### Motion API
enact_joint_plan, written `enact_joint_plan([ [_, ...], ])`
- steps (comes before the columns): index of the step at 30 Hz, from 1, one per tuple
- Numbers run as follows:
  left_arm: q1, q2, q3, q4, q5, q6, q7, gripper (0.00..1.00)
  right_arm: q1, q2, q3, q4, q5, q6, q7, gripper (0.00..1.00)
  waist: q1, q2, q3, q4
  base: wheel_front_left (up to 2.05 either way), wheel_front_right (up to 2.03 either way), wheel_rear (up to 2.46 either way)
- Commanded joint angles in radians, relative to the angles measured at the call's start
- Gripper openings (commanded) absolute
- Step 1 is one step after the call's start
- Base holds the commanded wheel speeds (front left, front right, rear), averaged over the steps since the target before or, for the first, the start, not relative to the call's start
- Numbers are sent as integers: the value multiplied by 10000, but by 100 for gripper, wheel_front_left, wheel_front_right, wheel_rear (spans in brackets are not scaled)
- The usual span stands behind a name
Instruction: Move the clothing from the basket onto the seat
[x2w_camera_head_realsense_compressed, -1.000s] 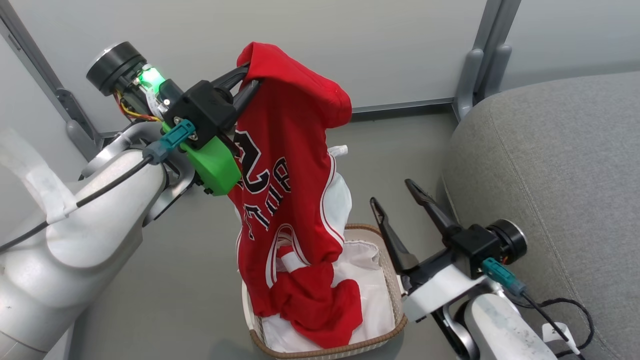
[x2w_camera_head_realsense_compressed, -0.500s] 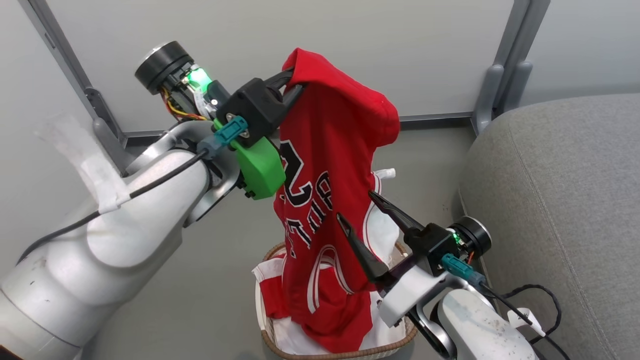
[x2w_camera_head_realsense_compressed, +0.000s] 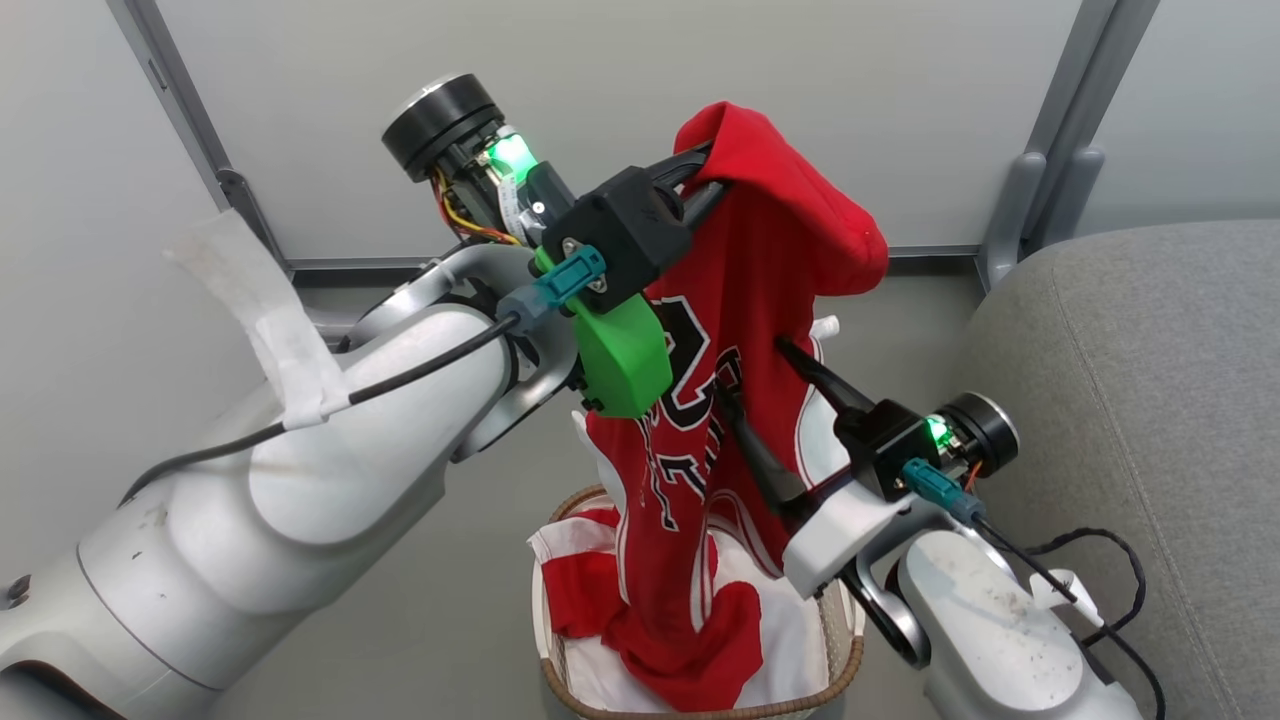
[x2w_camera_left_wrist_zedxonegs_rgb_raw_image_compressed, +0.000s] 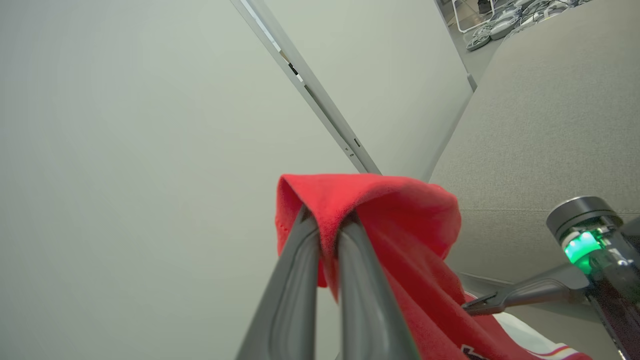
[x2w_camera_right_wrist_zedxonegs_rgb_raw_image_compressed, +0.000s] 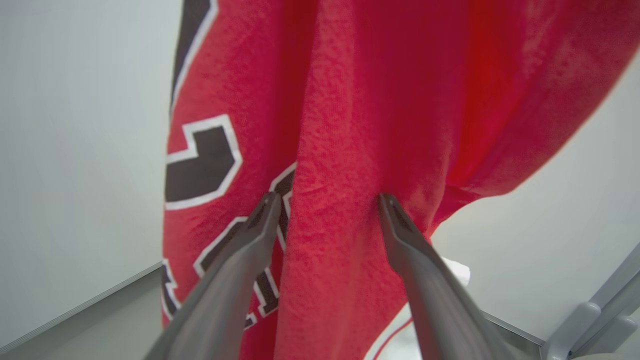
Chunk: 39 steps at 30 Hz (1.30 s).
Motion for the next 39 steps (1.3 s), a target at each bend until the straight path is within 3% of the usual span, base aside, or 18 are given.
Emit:
enact_joint_plan([
  [1,-198,-68,9,-81,-87,78,27,0,-192,-44,-96,115,-137,-3,-46,100,1,0,0,40,0,0,0],
  [5,-190,-67,3,-271,-157,102,43,0,-407,-44,-292,491,-251,-3,-46,100,1,0,13,118,0,0,0],
  [6,-138,-23,18,-310,-170,120,20,0,-465,-43,-393,656,-273,-3,-36,75,1,0,16,135,0,0,0],
  [7,-88,16,33,-337,-184,136,1,0,-527,-51,-478,795,-287,-3,-36,60,1,0,20,149,0,0,0],
  [8,-22,65,48,-369,-226,154,-16,0,-595,-46,-523,953,-317,-3,-36,16,1,0,28,168,0,0,0],
  [9,31,104,62,-395,-237,166,-21,0,-655,-44,-604,1062,-309,-3,-36,0,1,0,37,181,0,0,0],
  [21,1205,877,506,-25,-843,787,-452,0,-945,-45,-1032,1144,49,-3,-36,0,1,0,221,54,0,0,0],
  [22,1397,931,579,77,-931,874,-608,8,-955,-46,-1067,1119,56,-3,-36,0,1,0,238,23,0,0,0],
  [24,1850,975,790,251,-1219,1068,-996,49,-979,-43,-1141,1043,77,-3,-36,0,1,0,268,-32,0,0,0],
  [25,2051,1022,828,331,-1282,1127,-1168,85,-984,-45,-1175,1004,63,-3,-36,0,1,0,281,-56,0,0,0],
  [26,2292,1072,869,442,-1335,1218,-1387,100,-985,-45,-1227,946,40,-3,-36,0,1,0,296,-84,0,0,0],
  [32,3941,885,1363,968,-2378,1540,-2256,100,-1000,-43,-1637,572,-140,-3,-36,0,1,0,364,-219,0,0,0],
  [39,5467,607,1629,1508,-2431,1662,-2668,100,-737,-45,-2217,286,-463,-3,-36,0,1,0,410,-315,0,0,0],
])
